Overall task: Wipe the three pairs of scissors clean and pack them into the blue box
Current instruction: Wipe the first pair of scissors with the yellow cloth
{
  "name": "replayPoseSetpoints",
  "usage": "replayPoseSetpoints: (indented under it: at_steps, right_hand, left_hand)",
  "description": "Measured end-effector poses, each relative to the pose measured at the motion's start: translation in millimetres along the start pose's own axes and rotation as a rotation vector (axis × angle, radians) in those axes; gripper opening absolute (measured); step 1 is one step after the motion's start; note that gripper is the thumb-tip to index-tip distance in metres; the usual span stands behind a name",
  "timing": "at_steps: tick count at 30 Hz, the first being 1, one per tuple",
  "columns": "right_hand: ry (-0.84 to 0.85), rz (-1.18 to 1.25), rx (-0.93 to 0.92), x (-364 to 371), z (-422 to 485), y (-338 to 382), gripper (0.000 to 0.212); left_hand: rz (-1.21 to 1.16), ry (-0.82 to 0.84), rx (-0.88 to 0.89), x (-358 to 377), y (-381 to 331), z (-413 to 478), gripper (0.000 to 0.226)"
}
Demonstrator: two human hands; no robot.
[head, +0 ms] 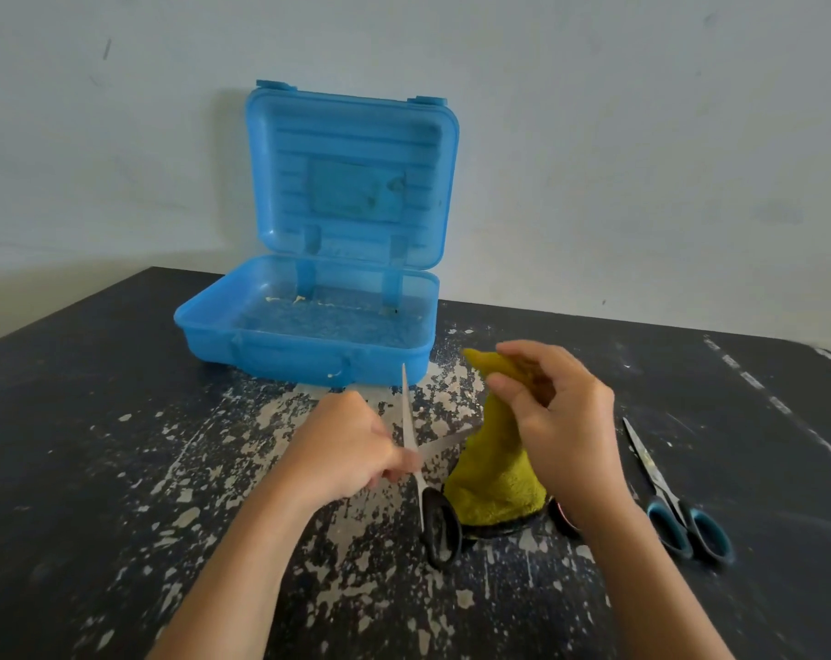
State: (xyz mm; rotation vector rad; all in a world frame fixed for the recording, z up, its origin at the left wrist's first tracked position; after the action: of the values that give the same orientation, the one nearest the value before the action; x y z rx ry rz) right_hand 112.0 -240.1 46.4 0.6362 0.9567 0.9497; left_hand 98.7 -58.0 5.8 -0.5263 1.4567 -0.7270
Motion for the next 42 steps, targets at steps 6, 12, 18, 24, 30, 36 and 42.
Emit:
replayPoseSetpoints:
  at_steps: [6,12,18,24,30,36,42]
  right_hand:
    - [0.437,-0.218,-0.281,57,-31,14,0.021]
    - [0.275,-0.290,-0.313,62,-27,14,0.023]
    - [0.068,-0.381,-0.306,69,-8,14,0.015]
    - [0.046,-0.417,-0.089,53,11,-15,0.017]
    - [-0.089,-0.154,0.206,7,12,-30,0.029]
    - [0.421,-0.117,0.114,38,-10,-1,0.024]
    - [0.531,-0.169,0.075,48,-13,-1,0.022]
  left_hand:
    - [0.065,-0.021,-0.052,-2,1,-1,0.030]
    - [0.168,-0.043,-0.020,-1,-6,-2,0.027]
    - [0.258,-0.042,0.016,4,-16,-6,0.031]
    - [0.268,0.000,0.042,11,-11,-1,0.032]
    - [-0.107,-0.138,0.016,0,0,2,0.034]
    - [-0.570,-0.436,-0.029,-10,0,-2,0.051]
    - [-0.671,-0.487,-0.075,-1,-2,-2,0.073]
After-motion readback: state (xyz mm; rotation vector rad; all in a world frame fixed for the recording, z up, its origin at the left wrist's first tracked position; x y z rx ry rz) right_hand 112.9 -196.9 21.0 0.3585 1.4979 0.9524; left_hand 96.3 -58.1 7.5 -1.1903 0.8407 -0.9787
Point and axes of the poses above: each hand's wrist, its own z-axis towards the middle knuckle, its own x-axis out of the palm, y = z × x, the point moved 5 cm from there along z, towards the middle knuckle, and after that the axes turned 10 degrees about x, right-handed, at the moved point
